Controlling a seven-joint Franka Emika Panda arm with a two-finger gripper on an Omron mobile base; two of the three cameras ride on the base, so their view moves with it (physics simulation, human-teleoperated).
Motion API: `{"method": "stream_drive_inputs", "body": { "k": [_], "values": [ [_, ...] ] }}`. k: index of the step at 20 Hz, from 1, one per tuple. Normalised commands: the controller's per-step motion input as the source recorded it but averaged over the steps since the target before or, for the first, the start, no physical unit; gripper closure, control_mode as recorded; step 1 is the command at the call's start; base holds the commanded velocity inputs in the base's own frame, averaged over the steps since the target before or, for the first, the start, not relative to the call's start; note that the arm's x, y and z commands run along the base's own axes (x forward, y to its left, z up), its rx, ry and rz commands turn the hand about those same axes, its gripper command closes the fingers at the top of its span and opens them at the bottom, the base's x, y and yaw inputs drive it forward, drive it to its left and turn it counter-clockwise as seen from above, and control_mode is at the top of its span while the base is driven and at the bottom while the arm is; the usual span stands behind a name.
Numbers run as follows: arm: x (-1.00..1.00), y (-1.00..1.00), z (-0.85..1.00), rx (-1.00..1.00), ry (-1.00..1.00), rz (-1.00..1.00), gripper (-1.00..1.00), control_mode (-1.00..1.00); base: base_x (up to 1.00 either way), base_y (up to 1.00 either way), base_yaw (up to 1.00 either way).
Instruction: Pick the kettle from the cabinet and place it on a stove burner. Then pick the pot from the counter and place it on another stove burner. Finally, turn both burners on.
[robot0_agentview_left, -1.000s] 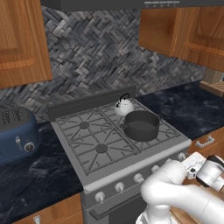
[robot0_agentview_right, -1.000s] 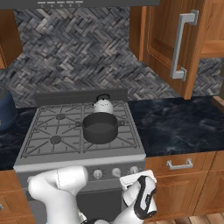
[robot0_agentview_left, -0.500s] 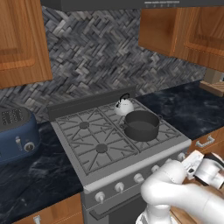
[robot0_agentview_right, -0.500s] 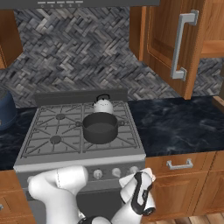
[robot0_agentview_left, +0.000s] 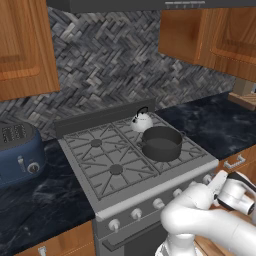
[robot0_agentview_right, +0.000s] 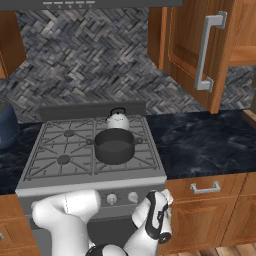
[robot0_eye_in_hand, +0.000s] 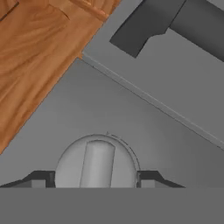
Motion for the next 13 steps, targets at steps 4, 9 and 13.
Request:
{"method": "stream_drive_inputs", "body": {
  "k": [4, 9, 13],
  "values": [
    [-0.12, 0.00, 0.00, -0.29, 0.00, 0.00, 1.00, -1.00, 0.00, 0.00, 0.00],
    [-0.12, 0.00, 0.00, -0.29, 0.00, 0.00, 1.00, -1.00, 0.00, 0.00, 0.00],
    [-0.12, 0.00, 0.00, -0.27, 0.00, 0.00, 1.00, -1.00, 0.00, 0.00, 0.00]
  ]
}}
